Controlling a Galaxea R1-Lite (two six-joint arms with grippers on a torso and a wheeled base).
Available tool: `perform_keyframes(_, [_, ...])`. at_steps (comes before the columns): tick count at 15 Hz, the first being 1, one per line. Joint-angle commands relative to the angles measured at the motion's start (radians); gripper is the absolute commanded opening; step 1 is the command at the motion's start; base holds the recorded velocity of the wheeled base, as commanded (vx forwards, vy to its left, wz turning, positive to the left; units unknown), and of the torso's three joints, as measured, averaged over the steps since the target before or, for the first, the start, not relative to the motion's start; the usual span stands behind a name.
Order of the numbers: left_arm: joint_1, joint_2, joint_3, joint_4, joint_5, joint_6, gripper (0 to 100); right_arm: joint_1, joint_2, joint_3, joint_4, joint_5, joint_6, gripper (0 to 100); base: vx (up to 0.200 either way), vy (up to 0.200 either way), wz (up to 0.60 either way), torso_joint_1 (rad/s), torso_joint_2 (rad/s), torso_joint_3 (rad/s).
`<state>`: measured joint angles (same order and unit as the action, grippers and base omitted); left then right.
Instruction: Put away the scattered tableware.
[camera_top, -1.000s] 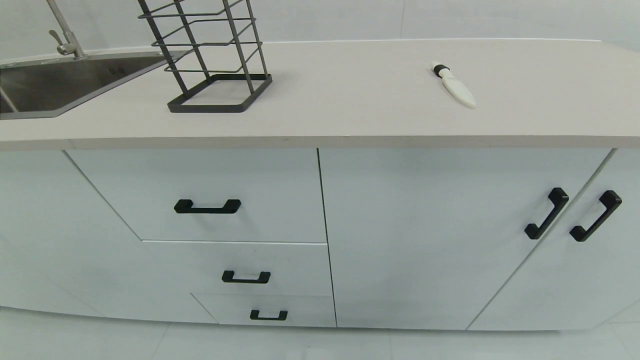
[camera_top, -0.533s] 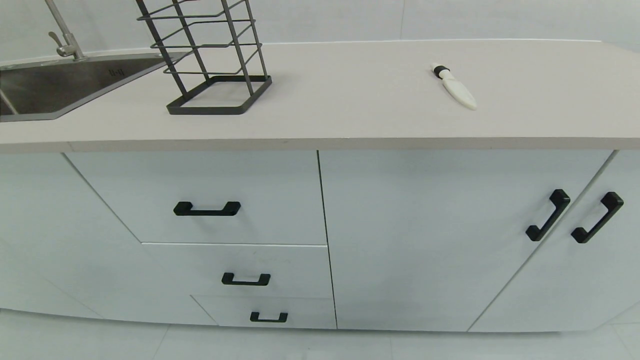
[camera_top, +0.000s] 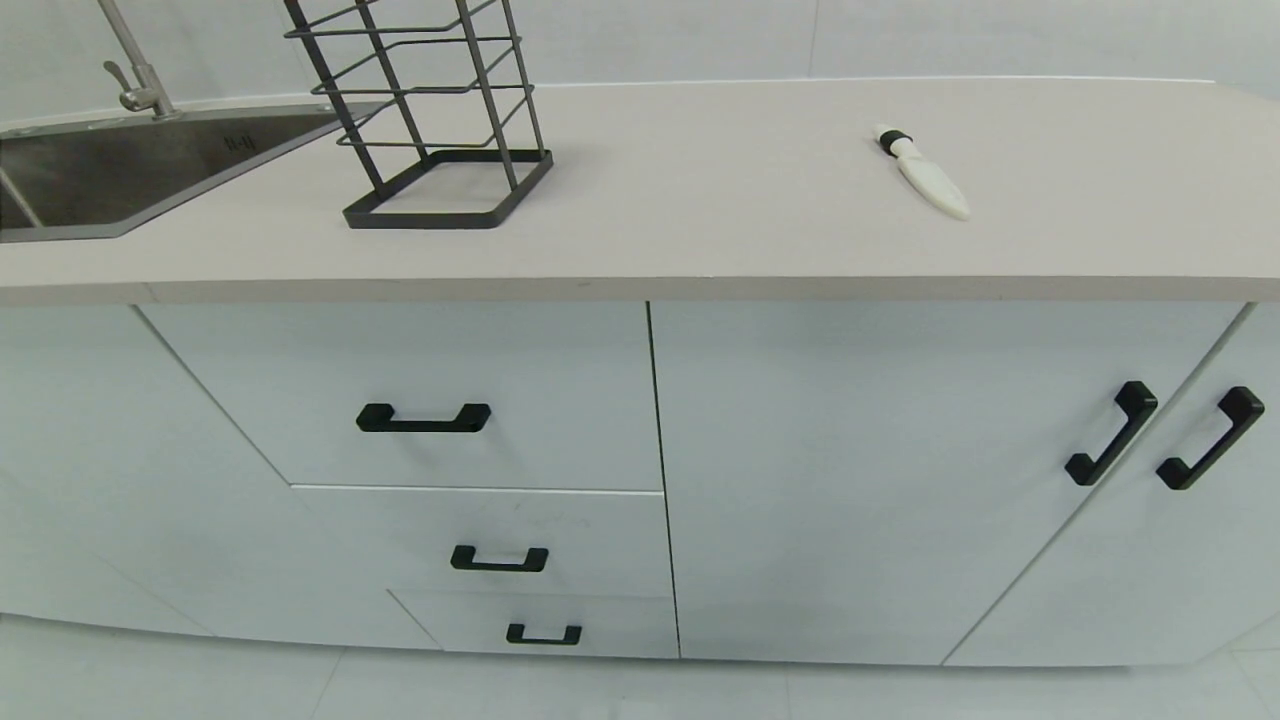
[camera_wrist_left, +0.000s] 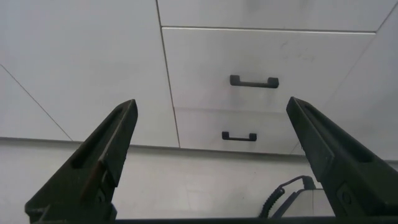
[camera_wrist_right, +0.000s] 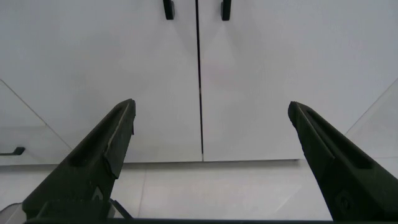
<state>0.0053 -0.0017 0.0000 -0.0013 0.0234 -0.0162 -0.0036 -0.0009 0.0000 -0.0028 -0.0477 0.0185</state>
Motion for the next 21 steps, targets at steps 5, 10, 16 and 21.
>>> perform_keyframes(5, [-0.001,0.002,0.000,0.000,0.001,-0.002,100,-0.001,0.001,0.000,0.000,0.000,0.000,100,0.160,0.000,0.00,-0.001,0.00,0.004])
perform_keyframes(10, [-0.001,0.002,0.000,0.000,0.001,-0.004,100,-0.001,0.001,0.000,0.000,0.000,0.000,100,0.000,0.000,0.00,0.000,0.00,0.000])
perform_keyframes(16, [-0.001,0.002,0.000,0.001,0.001,-0.007,100,-0.001,0.001,0.000,0.000,0.000,0.000,100,0.000,0.033,0.00,0.000,0.00,0.002])
perform_keyframes(21, [-0.001,0.002,0.000,0.000,0.001,-0.001,100,-0.001,0.001,0.000,0.000,0.000,0.000,100,0.080,0.000,0.00,0.002,0.00,0.000])
